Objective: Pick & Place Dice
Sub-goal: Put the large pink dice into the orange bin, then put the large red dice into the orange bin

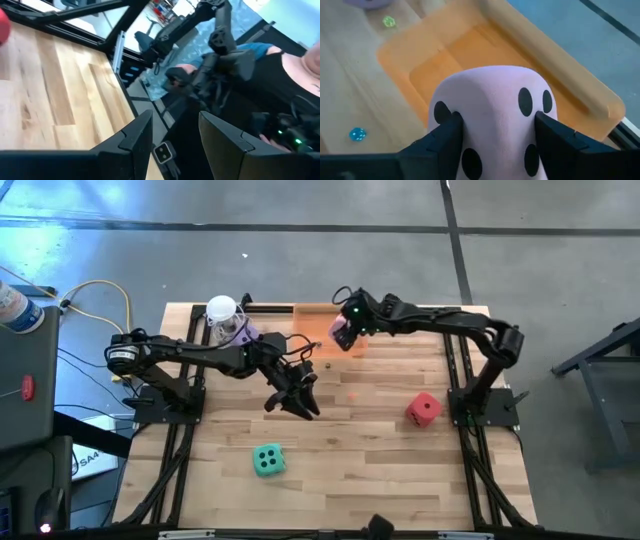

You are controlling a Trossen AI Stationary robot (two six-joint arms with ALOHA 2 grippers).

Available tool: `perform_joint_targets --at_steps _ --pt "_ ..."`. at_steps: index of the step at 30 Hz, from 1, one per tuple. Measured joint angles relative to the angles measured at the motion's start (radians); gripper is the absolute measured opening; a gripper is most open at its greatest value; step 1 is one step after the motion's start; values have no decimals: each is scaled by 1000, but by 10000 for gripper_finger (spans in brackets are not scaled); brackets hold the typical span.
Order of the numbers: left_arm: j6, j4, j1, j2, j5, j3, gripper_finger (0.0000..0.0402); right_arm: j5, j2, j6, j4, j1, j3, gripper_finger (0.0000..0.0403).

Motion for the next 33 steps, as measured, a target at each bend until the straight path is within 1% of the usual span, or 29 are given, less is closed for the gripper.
perform_joint_targets --at_steps 1,4,5,6,7,8,13,15,18,21,23,27,30,32,33 --pt "-2 -2 0 0 6 0 155 11 7 0 0 0 0 232" --pt "-2 -6 -2 0 9 0 155 50 23 1 1 0 0 338" --pt "-2 -6 -5 0 9 0 155 54 23 1 2 0 0 364" --pt "-2 -6 -6 0 9 0 155 61 23 1 7 0 0 378" --pt "-2 -6 -6 0 9 0 155 63 21 1 14 0 0 379" --pt "-2 -6 -7 0 8 0 155 62 16 -1 18 0 0 370" --pt "-2 -5 -6 0 0 0 155 64 -18 -2 8 3 0 315" --pt "-2 -5 -6 0 -1 0 155 65 -53 -2 4 11 0 303" --pt "-2 -5 -6 0 -1 0 155 62 -128 -6 -9 31 0 295" --pt "-2 -5 -6 0 -1 0 155 -20 -229 15 -33 50 0 295" --pt "-2 -5 -6 0 -1 0 155 -92 -303 71 -57 61 1 294" --pt "-1 -2 -6 0 -4 0 155 -263 -446 157 -130 82 1 295" --pt "2 4 4 0 -8 0 155 -398 -547 135 -174 114 1 294" --pt "6 4 13 0 -13 0 155 -440 -610 96 -197 147 1 292" --pt "9 4 18 0 -14 0 155 -441 -637 79 -206 168 1 290"
